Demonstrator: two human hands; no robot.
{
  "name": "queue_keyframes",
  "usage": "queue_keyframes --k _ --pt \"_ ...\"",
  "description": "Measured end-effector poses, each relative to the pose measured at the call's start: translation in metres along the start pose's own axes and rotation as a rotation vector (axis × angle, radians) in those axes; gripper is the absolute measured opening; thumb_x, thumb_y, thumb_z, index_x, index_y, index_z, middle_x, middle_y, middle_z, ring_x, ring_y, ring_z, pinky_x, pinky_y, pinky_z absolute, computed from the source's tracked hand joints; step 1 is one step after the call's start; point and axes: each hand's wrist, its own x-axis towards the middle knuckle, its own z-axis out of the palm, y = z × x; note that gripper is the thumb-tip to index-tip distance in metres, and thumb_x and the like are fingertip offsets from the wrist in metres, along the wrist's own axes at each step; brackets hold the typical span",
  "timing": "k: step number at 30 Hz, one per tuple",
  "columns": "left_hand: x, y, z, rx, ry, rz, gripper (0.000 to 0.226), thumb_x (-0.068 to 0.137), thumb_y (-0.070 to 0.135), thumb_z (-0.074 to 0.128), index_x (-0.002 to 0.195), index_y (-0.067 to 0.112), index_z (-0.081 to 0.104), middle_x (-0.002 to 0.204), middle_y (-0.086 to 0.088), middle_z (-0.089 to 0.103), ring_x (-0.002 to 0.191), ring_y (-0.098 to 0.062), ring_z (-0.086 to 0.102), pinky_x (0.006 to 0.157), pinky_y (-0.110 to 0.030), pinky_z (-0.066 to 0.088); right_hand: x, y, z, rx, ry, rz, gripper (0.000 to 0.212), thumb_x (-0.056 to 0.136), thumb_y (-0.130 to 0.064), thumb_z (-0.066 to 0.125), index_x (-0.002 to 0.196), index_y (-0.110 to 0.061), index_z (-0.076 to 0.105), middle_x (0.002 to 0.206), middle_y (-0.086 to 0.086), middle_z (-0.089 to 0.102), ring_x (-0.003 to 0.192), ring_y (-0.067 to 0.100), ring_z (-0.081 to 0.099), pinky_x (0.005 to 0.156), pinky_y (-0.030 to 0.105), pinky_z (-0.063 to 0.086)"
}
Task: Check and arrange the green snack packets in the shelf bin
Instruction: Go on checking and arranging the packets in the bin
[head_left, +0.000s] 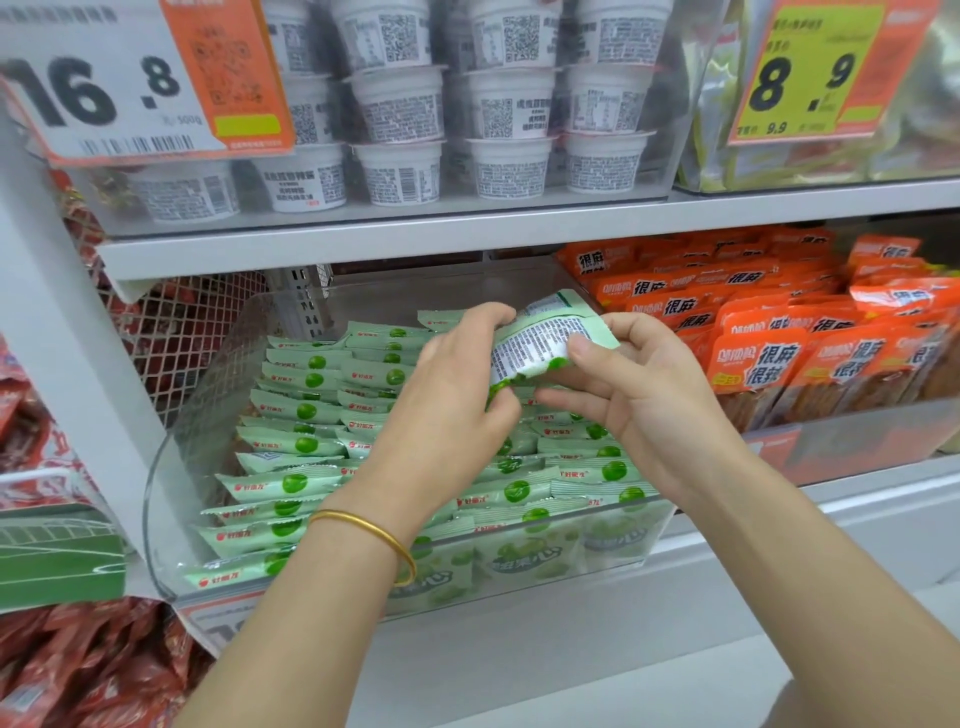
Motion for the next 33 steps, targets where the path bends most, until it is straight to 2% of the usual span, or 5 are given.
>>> queue_keyframes --k 6,13,17,23,33 --pt "0.002 -0.006 -0.011 -0.21 -0.047 -0.054 0.029 0.097 0.01 0.038 0.114 0.031 0.048 0.075 -0.003 0.053 0.05 -0.006 0.039 0.046 -0.023 0.033 0.002 0.001 -0.002 -0.443 0.101 -0.231 0.056 0.072 -0.013 0.078 0.115 -0.033 0.047 0.122 -0.008 0.054 0.111 0.004 0.056 0.091 0.026 0.05" --pt "0.005 -0.008 -0.012 -0.159 -0.176 -0.023 0.028 0.087 0.019 0.063 0.11 0.031 0.053 0.103 0.017 0.059 0.095 0.002 0.054 0.083 -0.018 0.044 0.001 -0.004 -0.003 -0.996 0.04 -0.391 0.019 0.075 -0.022 0.076 0.085 -0.029 0.061 0.078 -0.014 0.062 0.073 -0.002 0.055 0.065 0.019 0.044" --pt "0.013 -0.012 -0.011 -0.041 -0.132 -0.001 0.026 0.087 0.021 0.064 0.11 0.03 0.056 0.104 0.015 0.061 0.095 -0.002 0.054 0.084 -0.024 0.044 0.002 -0.006 -0.009 -1.128 -0.046 -0.445 0.033 0.078 -0.025 0.073 0.109 -0.034 0.064 0.094 -0.02 0.067 0.086 0.001 0.062 0.077 0.034 0.052" --pt "0.046 -0.03 -0.003 0.173 0.065 -0.162 0.054 0.089 0.02 0.06 0.139 0.012 0.041 0.14 -0.012 0.042 0.131 -0.026 0.036 0.107 -0.028 0.027 0.02 -0.005 -0.004 -1.282 0.349 -0.793 0.025 0.08 -0.021 0.068 0.105 -0.022 0.069 0.087 -0.005 0.071 0.074 0.017 0.065 0.061 0.03 0.052" --pt "0.095 -0.065 0.025 0.555 -0.423 -0.251 0.06 0.101 0.046 0.018 0.151 0.016 0.004 0.16 -0.002 -0.006 0.146 -0.019 -0.006 0.118 -0.041 0.0 0.094 0.011 0.018 -1.494 0.404 -0.701 0.027 0.07 0.007 0.063 0.091 -0.008 0.069 0.074 0.018 0.066 0.066 0.038 0.062 0.051 0.027 0.038"
